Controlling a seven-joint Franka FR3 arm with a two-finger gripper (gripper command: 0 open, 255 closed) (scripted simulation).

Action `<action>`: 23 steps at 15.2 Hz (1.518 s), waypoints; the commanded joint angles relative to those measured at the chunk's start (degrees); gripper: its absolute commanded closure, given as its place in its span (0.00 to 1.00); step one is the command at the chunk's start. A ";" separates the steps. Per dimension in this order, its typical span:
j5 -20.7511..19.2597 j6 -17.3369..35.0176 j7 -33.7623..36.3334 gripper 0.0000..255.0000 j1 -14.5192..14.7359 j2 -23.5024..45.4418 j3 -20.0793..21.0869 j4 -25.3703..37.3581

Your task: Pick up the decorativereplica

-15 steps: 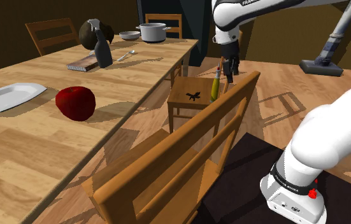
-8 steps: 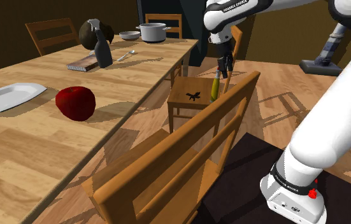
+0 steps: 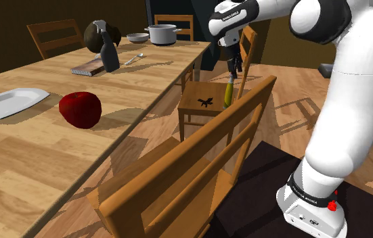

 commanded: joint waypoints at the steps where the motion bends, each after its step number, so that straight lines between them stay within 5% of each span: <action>1: 0.72 -0.50 -1.94 0.00 -1.12 4.75 -0.36 5.27; 9: 4.43 -9.72 -9.45 0.00 -8.15 29.05 -0.47 38.93; 19: 4.47 -4.28 -8.25 0.00 -7.91 29.43 -0.19 33.68; 20: 4.47 -4.34 -8.29 1.00 -7.93 29.40 -0.19 33.73; 23: 4.47 -4.34 -8.29 1.00 -7.93 29.42 -0.19 33.74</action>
